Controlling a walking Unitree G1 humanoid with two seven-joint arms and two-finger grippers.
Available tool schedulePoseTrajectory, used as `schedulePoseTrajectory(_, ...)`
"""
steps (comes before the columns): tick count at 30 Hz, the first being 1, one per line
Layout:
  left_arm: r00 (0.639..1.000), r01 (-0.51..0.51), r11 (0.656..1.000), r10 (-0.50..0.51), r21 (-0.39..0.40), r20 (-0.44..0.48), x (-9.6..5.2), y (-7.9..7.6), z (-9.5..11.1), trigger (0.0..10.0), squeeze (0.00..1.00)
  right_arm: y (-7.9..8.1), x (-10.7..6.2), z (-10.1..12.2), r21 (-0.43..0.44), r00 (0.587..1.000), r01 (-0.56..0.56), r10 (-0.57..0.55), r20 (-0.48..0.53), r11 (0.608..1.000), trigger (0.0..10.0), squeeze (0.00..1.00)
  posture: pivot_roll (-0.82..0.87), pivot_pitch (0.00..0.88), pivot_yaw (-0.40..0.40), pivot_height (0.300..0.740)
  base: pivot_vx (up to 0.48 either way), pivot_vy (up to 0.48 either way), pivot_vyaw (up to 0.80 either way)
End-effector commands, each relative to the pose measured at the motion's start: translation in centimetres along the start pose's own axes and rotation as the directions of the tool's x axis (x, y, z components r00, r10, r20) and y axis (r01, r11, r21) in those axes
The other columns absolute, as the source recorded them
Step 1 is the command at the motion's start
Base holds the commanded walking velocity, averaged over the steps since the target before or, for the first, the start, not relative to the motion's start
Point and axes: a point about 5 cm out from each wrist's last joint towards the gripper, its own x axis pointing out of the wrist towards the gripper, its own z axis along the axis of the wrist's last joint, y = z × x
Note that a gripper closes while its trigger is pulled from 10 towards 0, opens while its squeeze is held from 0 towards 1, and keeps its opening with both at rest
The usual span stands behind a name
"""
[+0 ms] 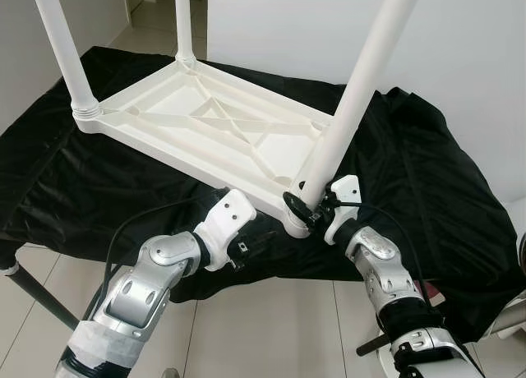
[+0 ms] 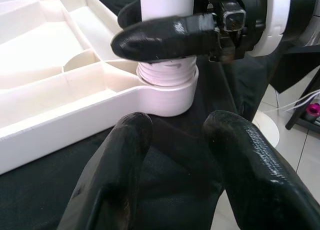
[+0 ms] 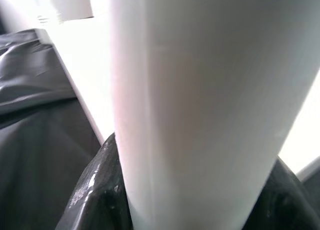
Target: Building children table
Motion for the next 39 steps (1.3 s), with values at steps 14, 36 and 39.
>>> schedulePoseTrajectory(14, 1.0, -0.023, 1.0, 0.023, 0.005, 0.003, 0.2, 0.0, 0.3, 10.0, 0.0, 2.4, -0.5, -0.4, 0.054, 0.952, 0.304, -0.305, 0.02, 0.951, 10.0, 0.0, 0.08, 0.063, -0.132, 0.74, 0.0, 0.0, 0.0)
schedulePoseTrajectory(36, 1.0, -0.023, 1.0, 0.023, 0.008, 0.009, 0.4, 0.1, 0.3, 10.0, 0.0, 5.1, -0.6, 0.0, 0.083, 0.944, 0.328, -0.33, 0.015, 0.941, 10.0, 0.0, 0.07, 0.041, -0.144, 0.74, 0.0, 0.0, 0.0)
schedulePoseTrajectory(39, 1.0, -0.024, 1.0, 0.024, 0.008, 0.009, 0.4, 0.1, 0.3, 10.0, 0.0, 5.0, -0.6, 0.1, 0.092, 0.946, 0.322, -0.325, 0.017, 0.942, 10.0, 1.0, 0.08, 0.036, -0.149, 0.74, 0.0, 0.0, 0.0)
